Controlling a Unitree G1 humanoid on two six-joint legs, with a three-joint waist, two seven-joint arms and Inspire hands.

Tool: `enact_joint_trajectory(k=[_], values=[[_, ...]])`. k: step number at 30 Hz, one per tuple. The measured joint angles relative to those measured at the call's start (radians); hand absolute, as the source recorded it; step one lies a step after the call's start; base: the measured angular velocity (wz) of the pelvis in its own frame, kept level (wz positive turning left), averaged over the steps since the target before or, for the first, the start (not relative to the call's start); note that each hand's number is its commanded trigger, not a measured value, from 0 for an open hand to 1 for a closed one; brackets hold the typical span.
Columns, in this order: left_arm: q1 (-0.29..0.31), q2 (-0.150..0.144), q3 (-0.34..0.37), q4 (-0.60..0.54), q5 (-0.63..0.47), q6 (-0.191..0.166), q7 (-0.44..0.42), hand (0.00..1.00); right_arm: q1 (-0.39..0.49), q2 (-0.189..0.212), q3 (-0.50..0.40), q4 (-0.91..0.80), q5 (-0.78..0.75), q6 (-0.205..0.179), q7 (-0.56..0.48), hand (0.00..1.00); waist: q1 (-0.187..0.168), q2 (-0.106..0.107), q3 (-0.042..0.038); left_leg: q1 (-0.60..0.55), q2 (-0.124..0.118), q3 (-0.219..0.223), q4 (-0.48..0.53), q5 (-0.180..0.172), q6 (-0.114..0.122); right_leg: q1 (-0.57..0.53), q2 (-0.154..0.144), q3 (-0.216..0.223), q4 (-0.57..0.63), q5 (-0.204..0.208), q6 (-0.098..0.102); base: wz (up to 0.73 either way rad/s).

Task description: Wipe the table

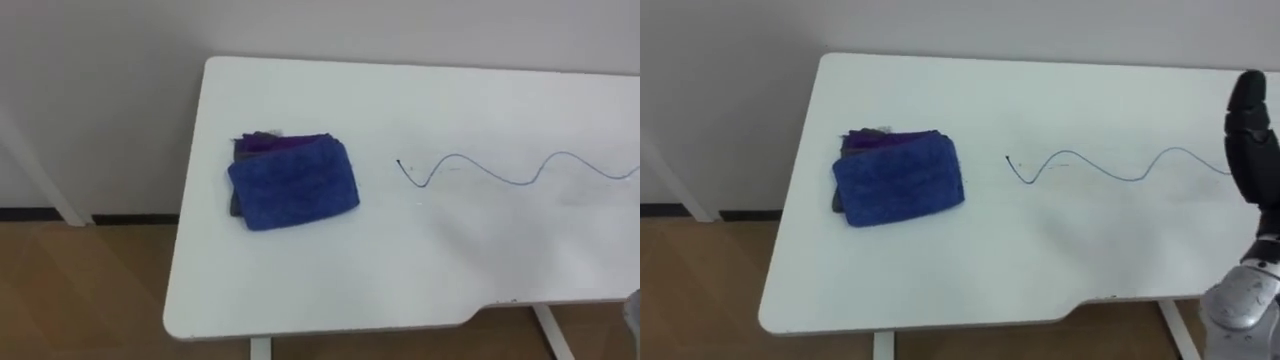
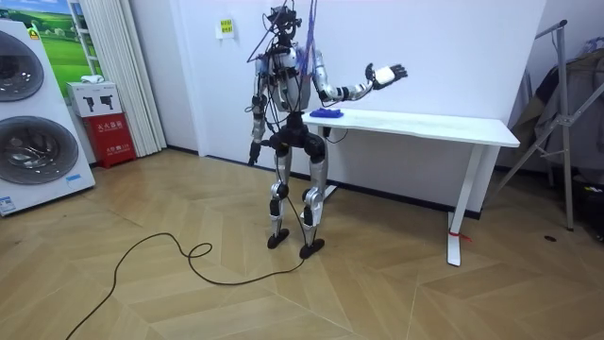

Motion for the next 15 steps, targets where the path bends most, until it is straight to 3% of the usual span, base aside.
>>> enact_joint_trajectory(k=[5,9,15], values=[[-0.023,0.002,-0.051,-0.003,0.01,-0.001,-0.007,0.0,-0.066,-0.009,0.082,-0.031,-0.064,0.0,0.051,0.0,0.018,0.007,0.0032,-0.008,0.001,-0.009,0.005,0.001,-0.002,-0.002,0.0,-0.014,-0.001,0.0,0.0,0.06],[-0.037,0.002,-0.059,-0.002,0.018,-0.001,-0.026,0.0,-0.123,-0.009,0.172,-0.035,-0.182,0.005,0.117,0.0,0.035,-0.004,0.0005,-0.014,0.001,-0.016,0.007,0.003,-0.003,-0.004,-0.001,-0.024,-0.004,0.0,0.0,0.04],[-0.059,0.002,-0.091,-0.004,0.018,-0.002,-0.031,0.0,-0.134,-0.009,0.275,-0.031,-0.214,0.006,0.204,0.0,0.079,-0.012,-0.001,0.0,-0.001,-0.035,0.006,0.002,-0.003,0.021,-0.001,-0.035,-0.022,0.0,-0.001,0.07]])
